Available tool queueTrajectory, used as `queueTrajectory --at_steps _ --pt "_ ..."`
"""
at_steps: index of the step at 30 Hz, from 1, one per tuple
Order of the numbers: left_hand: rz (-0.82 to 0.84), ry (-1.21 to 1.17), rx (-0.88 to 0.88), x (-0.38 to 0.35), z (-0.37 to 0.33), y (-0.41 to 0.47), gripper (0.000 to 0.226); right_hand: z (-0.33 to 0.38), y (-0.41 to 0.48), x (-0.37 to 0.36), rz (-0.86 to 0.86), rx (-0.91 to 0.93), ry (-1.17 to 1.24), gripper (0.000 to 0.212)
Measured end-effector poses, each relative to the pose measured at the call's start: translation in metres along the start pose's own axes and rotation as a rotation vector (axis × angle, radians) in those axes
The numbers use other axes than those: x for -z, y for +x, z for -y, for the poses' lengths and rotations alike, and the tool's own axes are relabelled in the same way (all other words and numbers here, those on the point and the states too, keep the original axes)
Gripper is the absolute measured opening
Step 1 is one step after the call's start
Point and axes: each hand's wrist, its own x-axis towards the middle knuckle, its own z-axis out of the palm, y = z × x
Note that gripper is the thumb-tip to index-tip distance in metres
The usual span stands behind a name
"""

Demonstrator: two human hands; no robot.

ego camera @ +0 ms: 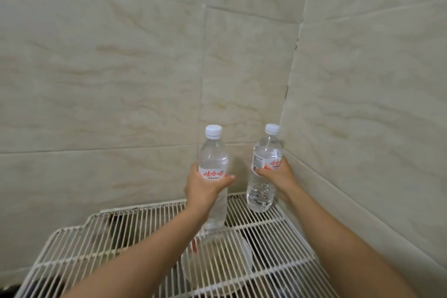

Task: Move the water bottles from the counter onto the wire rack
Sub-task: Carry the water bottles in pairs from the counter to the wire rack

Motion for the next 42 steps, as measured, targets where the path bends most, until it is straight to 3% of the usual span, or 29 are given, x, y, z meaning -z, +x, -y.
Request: queueTrajectory --at_steps 3,9,13,15,18,20,27,29,32,34,36,40,42 --pt "-0.044 0.028 0.007 -0.025 0.008 0.014 0.059 0.007 0.001 0.000 0.053 -0.006 -0.057 0.046" --pt "-0.071 0.114 0.001 -0.054 0.019 0.030 0.070 -0.003 -0.012 0.004 0.042 -0.061 -0.030 0.083" --pt "0.064 0.215 -0.026 -0.055 0.022 0.036 0.079 -0.010 -0.020 0.002 0.051 -0.021 -0.049 0.113" --pt "0.151 0.250 -0.018 -0.050 0.022 0.040 0.078 -0.011 -0.023 0.001 0.030 -0.020 -0.066 0.109" --pt "0.261 0.235 -0.002 -0.041 0.023 0.041 0.082 -0.010 -0.024 -0.001 -0.003 -0.054 -0.148 0.078" --pt "0.278 0.228 -0.008 -0.037 0.025 0.040 0.084 -0.010 -0.023 -0.003 0.001 -0.061 -0.156 0.070" --pt "0.256 0.215 -0.003 -0.033 0.023 0.034 0.086 -0.002 -0.032 0.000 0.042 -0.048 -0.149 0.066" --pt "0.276 0.260 0.031 -0.026 0.020 0.033 0.092 0.002 -0.045 -0.004 -0.048 -0.027 -0.295 0.063" --pt "0.238 0.351 0.087 0.001 0.014 0.020 0.097 0.014 -0.085 -0.015 -0.182 0.209 -0.627 0.076" --pt "0.205 0.430 0.097 0.021 0.013 0.021 0.087 0.021 -0.094 -0.029 -0.115 0.379 -0.716 0.073" --pt "0.170 0.512 0.098 0.046 0.004 0.019 0.074 0.032 -0.093 -0.042 -0.062 0.434 -0.855 0.065" --pt "-0.047 0.768 0.019 0.144 -0.017 -0.023 0.052 0.062 -0.123 -0.093 0.064 0.638 -1.027 0.060" --pt "-0.142 0.936 0.001 0.197 -0.019 -0.059 0.046 0.070 -0.147 -0.127 0.138 0.733 -1.000 0.059"
